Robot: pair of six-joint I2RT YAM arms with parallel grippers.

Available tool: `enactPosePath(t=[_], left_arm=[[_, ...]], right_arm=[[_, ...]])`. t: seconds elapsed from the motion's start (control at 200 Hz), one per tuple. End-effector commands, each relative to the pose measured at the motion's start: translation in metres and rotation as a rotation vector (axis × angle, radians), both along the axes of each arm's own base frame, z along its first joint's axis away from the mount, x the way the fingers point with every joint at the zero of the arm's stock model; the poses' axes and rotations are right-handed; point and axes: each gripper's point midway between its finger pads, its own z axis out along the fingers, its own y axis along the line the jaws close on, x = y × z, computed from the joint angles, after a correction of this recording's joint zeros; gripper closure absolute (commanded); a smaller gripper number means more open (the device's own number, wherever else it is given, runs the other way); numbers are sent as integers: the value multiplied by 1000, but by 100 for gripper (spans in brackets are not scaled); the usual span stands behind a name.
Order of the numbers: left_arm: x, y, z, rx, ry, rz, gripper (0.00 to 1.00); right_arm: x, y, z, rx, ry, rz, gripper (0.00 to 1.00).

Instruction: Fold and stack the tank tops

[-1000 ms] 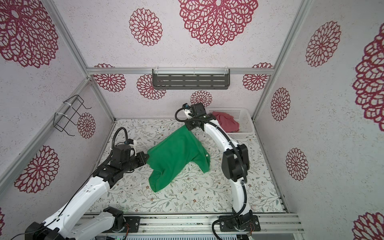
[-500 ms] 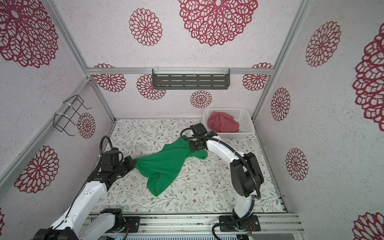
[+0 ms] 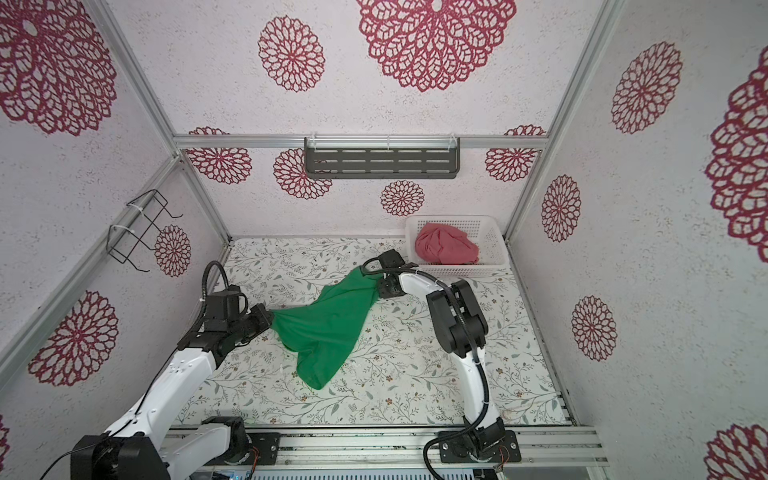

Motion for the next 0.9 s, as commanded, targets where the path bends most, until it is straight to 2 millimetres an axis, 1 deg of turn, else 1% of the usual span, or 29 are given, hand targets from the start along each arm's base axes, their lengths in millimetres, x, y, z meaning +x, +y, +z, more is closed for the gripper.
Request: enactPosePath(t=[0.0,0.055,0.11,0.175,0.18,0.19,0.24,0.295,0.35,0.37,0.375,0.38,0.385,0.395,0.4,0.49,0.545,0.6,0.636,0.691,0.736,0.786,0.831,0.891], left_arm=[[10,1,7,-10,-34,6,100],[13,1,7,-16,-35,10,100],[16,1,7,-23,-41,19,100],[20,1,5,-35,-45,28,100],[20,1,5,-37,-46,28,100],[21,1,5,-40,-46,29,100],[23,-2,2,-55,-43,24,100],[26,-5,-1,-71,-35,10,100],[26,-7,-7,-74,-18,1,100],[26,-7,-9,-71,-14,-1,100],[26,-7,-9,-69,-12,-1,100],[26,-7,-10,-67,-11,-2,100],[27,-7,-10,-65,-12,-2,100],[27,-6,-10,-63,-11,-1,100],[27,-6,-10,-63,-10,-1,100],[26,-2,-14,-40,-2,4,100],[26,2,-13,-18,-6,10,100],[25,6,-12,6,-10,20,100],[25,9,-11,19,-12,24,100],[25,12,-10,33,-14,27,100],[25,12,-10,36,-13,25,100],[25,12,-10,38,-11,18,100],[25,12,-10,39,-8,14,100],[25,12,-11,40,-5,12,100]], right_arm=[[38,10,39,8,-124,38,55],[34,12,60,25,-150,41,47],[16,6,74,35,-133,22,42],[-21,0,80,53,-83,13,41],[-25,0,77,51,-75,13,41],[-30,0,82,60,-78,15,41],[-65,-3,78,73,-30,18,42],[-103,-3,76,100,24,18,46],[-137,1,73,131,74,13,53],[-150,6,71,143,90,16,55],[-150,6,71,143,90,16,55],[-156,9,70,150,99,21,56],[-156,9,70,150,99,21,56],[-165,12,69,163,113,21,58],[-165,12,69,163,113,21,58],[-212,42,61,235,185,48,67],[-234,60,56,266,214,60,71],[-251,77,51,290,241,74,71],[-259,87,49,304,251,85,67],[-271,104,47,321,268,119,51],[-280,117,47,327,280,146,43],[-289,130,45,327,295,175,39],[-296,139,42,327,311,192,38],[-306,146,31,321,344,199,38]])
